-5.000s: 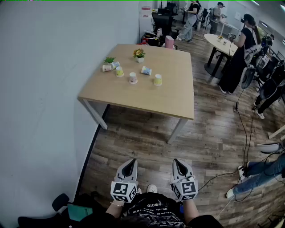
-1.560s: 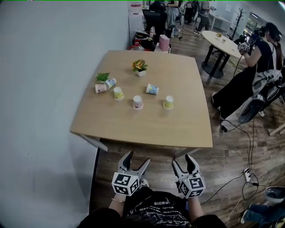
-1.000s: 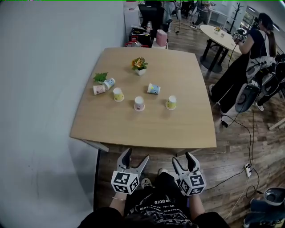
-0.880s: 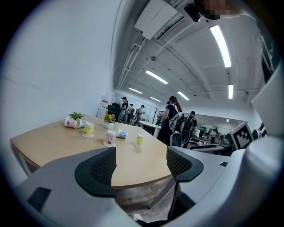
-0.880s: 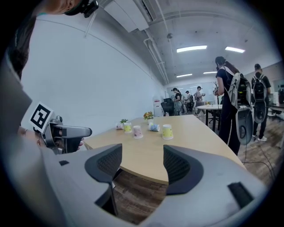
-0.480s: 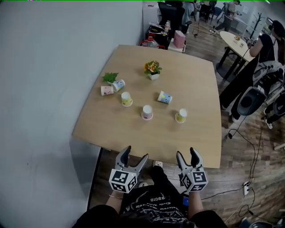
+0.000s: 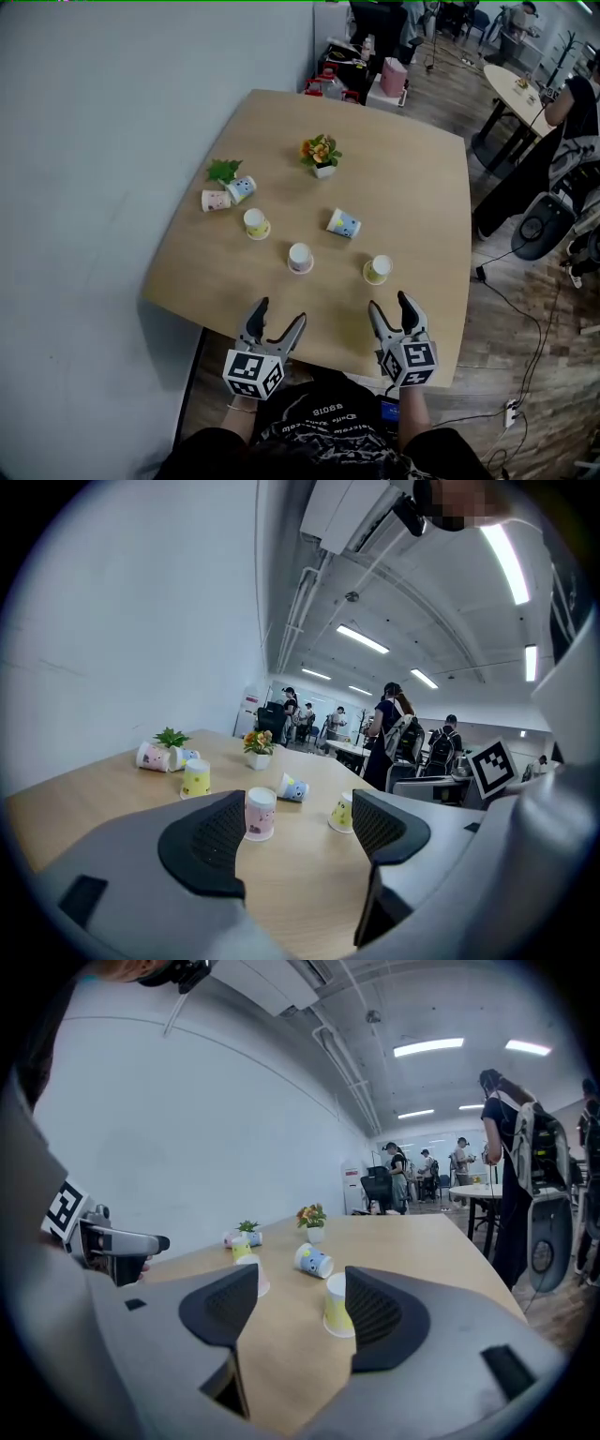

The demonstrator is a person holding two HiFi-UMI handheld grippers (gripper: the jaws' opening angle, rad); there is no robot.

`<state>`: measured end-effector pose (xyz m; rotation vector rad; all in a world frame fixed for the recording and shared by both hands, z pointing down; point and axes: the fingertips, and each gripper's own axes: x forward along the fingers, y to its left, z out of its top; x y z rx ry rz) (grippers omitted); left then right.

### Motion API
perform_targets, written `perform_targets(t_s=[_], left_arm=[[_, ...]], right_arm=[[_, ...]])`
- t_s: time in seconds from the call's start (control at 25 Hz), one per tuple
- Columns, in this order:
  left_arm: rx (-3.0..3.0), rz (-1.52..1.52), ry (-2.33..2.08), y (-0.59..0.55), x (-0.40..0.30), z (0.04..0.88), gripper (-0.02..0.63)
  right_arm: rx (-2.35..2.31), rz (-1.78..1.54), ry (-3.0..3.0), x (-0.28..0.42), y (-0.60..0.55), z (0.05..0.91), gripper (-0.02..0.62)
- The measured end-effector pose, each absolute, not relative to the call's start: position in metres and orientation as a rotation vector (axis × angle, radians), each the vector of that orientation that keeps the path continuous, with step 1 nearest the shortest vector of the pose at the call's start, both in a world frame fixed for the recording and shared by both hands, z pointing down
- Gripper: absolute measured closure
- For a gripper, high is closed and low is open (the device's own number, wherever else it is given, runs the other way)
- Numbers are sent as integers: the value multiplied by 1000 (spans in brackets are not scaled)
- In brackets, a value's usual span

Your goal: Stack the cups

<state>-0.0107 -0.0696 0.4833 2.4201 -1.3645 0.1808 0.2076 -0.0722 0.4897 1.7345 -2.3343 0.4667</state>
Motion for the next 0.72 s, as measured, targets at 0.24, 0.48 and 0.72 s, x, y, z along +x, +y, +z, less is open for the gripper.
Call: perform_targets(t_s=[0.24, 0.48, 0.72], left_arm=[[2384, 202, -1420, -95, -1, 490, 241], [2295, 188, -1487, -113, -4, 497, 241], [2252, 219, -1518, -119, -10, 508, 241]], right_arm=[[1665, 453, -2338, 225, -119, 498, 293], [1540, 442, -2268, 232, -158, 529, 293], [1468, 484, -2193, 235, -172, 566, 293]])
